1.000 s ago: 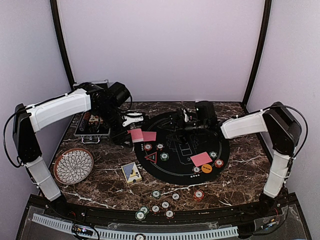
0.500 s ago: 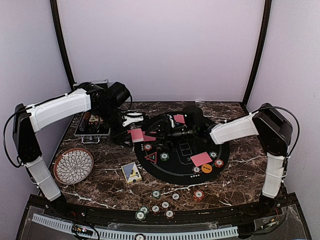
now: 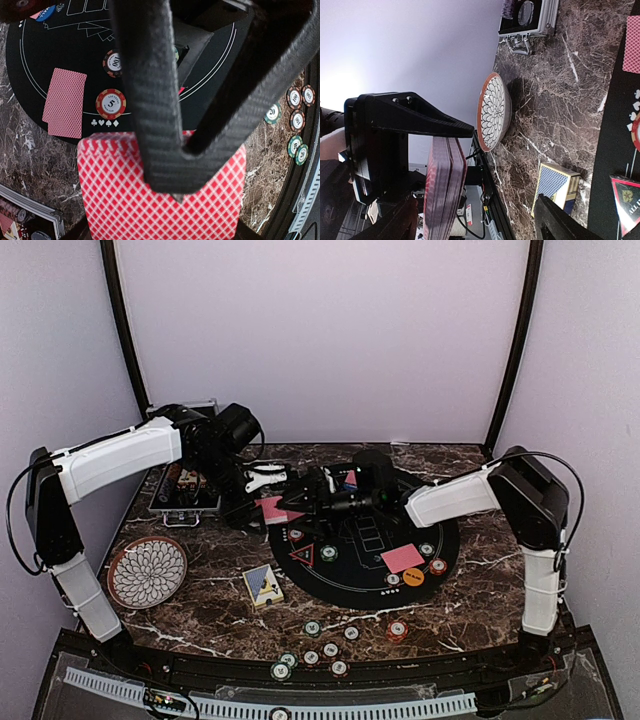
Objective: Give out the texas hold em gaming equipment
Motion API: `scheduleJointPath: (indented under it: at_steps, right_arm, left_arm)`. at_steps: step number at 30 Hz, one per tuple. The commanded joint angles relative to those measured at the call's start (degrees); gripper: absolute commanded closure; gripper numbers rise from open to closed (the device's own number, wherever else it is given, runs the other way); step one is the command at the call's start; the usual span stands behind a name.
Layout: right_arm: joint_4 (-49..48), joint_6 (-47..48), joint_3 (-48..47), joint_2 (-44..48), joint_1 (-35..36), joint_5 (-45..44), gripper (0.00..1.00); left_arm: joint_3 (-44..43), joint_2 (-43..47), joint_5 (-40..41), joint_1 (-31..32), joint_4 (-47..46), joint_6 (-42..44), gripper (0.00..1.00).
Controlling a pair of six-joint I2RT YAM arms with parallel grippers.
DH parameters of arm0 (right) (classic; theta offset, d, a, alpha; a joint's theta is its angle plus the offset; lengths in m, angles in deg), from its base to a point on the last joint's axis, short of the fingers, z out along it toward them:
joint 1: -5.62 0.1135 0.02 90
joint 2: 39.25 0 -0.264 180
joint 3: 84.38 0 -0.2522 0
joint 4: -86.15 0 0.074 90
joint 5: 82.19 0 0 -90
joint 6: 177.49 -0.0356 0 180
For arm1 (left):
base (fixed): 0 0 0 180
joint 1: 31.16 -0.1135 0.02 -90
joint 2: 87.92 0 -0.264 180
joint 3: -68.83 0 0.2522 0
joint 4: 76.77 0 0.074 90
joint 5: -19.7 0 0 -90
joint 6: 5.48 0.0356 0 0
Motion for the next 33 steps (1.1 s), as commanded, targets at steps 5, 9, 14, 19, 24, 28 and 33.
scheduleJointPath:
  at_steps: [5,9,14,19,24,28,33]
  right_arm:
    - [-3.52,-1.57,-5.26,-3.21,1.58,2.4,0.19]
    - [-4.17,-2.74,-6.98,-5.05,1.96,2.83,0.19]
    - [-4.34,-4.08,-10.05,-7.63,2.61,3.35,0.22]
    - [-2.75,-4.46,-11.98,-9.42,2.68,3.19,0.26]
    - [-0.23,-4.04,-12.42,-10.0,2.38,2.8,0.32]
    - [0.38,-4.03,-9.91,-8.96,1.24,2.57,0.36]
    - [1.69,-2.29,-5.69,-6.21,-0.31,2.14,0.38]
  left_arm:
    - [-2.01,2.2,-1.53,-0.27,0.44,0.25,1.0]
    - [-2.17,2.1,-1.6,-0.25,0.38,0.25,1.0]
    - [-2.19,2.07,-1.7,-0.27,0.57,0.24,1.0]
    - [-2.11,2.28,-1.69,-0.33,0.57,0.25,1.0]
    - [-1.94,2.37,-1.51,-0.3,0.59,0.33,1.0]
    - [-1.87,2.62,-1.36,-0.27,0.69,0.41,1.0]
    - [-1.55,2.94,-1.35,-0.26,0.47,0.34,1.0]
